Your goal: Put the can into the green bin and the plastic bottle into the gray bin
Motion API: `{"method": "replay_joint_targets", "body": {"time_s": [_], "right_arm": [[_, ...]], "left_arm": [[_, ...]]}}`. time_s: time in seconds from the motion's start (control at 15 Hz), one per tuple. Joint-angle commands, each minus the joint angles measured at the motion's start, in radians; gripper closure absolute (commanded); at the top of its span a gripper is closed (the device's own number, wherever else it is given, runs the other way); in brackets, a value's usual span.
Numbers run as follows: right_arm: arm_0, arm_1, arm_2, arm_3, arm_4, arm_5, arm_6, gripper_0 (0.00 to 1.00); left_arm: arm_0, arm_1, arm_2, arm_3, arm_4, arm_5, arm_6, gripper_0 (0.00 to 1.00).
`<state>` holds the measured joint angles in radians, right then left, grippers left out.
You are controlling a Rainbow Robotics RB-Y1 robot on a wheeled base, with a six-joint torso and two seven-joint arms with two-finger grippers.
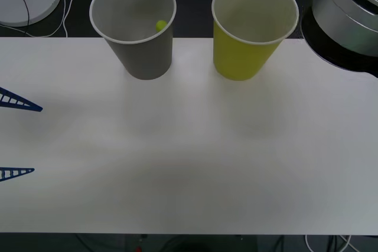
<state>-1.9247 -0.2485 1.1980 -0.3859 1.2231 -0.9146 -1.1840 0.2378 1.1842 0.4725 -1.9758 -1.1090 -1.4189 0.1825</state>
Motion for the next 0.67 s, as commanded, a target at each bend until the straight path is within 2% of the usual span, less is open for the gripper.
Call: {"method": "replay_joint_targets", "body": {"time_s": [0.07, 0.4, 0.67], "right_arm": [[0.027, -0.058, 0.000, -0.074, -0.043, -0.003, 0.029, 0.00], [0.085, -0.195, -0.003, -0.246, -0.125, -0.013, 0.078, 0.00], [0.145, -0.298, -0.044, -0.389, -0.131, -0.017, 0.112, 0.00]], "left_arm": [[0.000, 0.000, 0.000, 0.000, 0.000, 0.000, 0.000, 0.00], [0.000, 0.000, 0.000, 0.000, 0.000, 0.000, 0.000, 0.00], [0.000, 0.000, 0.000, 0.000, 0.000, 0.000, 0.000, 0.00]]}}
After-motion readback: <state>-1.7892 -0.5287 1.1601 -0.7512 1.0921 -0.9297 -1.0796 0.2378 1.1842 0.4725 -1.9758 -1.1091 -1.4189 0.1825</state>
